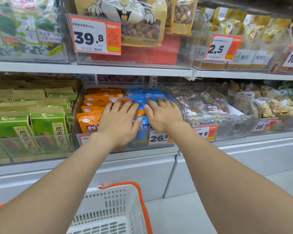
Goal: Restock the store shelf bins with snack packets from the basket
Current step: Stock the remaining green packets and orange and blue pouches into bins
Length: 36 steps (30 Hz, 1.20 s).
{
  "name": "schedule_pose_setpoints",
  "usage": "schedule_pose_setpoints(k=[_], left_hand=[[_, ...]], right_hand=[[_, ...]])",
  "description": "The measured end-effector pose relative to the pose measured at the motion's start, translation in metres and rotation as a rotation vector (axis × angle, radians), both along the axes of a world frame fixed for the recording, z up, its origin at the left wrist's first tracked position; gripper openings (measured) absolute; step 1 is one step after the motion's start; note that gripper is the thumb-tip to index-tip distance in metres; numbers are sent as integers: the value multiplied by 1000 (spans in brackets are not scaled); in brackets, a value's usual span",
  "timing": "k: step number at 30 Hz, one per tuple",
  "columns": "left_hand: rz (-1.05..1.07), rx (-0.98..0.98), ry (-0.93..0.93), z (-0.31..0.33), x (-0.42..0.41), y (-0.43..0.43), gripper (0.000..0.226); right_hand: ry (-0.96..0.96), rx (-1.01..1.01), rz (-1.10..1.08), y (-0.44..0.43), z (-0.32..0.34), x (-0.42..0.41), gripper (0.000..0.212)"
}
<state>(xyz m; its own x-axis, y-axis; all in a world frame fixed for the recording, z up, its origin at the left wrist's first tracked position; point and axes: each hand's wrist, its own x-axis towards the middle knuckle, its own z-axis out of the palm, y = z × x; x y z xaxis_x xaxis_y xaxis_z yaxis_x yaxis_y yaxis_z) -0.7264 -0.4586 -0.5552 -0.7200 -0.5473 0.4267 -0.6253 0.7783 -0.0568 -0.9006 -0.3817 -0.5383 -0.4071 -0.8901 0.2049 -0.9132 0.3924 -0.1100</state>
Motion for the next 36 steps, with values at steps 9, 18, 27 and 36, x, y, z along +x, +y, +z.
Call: schedule_pose_setpoints(k=[9,18,27,36], left_hand=[[1,-159,173,15,50,16,50],[411,-176,592,28,172,-21,50],[352,-156,304,-1,229,-57,54],[368,-127,210,-4,226,-84,65]], right_hand=[[213,-353,-88,1,12,35,41],[243,-353,373,-27,37,186,28],[281,-76,452,-88,25,247,77],[407,51,349,-101,27,235,79]])
